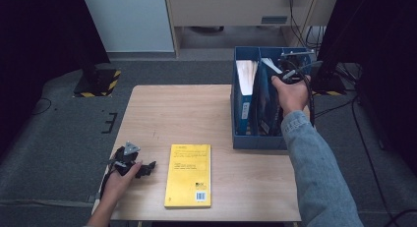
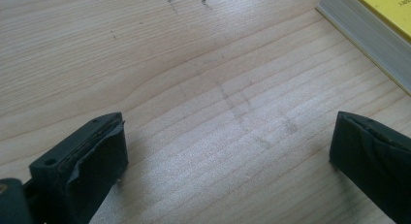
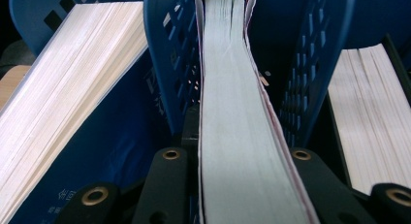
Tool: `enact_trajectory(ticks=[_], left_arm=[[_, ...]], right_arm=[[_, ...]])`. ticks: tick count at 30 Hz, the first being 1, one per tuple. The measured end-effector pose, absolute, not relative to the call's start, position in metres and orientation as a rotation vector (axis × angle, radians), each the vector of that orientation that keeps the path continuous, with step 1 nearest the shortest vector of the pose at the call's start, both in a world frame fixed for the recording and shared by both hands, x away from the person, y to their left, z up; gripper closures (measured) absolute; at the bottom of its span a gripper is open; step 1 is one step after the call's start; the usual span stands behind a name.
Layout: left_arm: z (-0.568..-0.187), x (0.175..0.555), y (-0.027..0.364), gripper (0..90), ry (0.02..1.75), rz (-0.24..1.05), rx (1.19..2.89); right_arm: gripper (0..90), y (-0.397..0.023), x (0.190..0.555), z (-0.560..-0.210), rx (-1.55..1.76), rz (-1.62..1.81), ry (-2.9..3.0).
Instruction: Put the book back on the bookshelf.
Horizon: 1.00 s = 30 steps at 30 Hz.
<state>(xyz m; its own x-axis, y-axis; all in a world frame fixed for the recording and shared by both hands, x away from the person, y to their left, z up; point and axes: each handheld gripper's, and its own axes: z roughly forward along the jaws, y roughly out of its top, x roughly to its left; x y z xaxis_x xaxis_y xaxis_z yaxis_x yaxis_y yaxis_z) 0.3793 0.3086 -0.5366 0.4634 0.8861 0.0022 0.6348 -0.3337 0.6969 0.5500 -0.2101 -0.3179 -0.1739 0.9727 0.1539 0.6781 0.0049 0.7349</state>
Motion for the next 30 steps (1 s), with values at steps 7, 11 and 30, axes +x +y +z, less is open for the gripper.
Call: enact_trajectory(ticks=[7,11,30], left_arm=[[-0.537,0.379,0.309,0.0,1.259,0.514,2.083],[-0.537,0.379,0.309,0.0,1.258,0.514,2.083],[-0.537,0.379,0.309,0.0,1.258,0.514,2.083]], right_arm=[[72.8,-0.207,0.552,-0.32,1.694,0.986,1.895],[72.6,-0.207,0.55,-0.32,1.693,0.985,1.902],[71.9,-0.218,0.538,-0.321,1.708,0.96,1.959]])
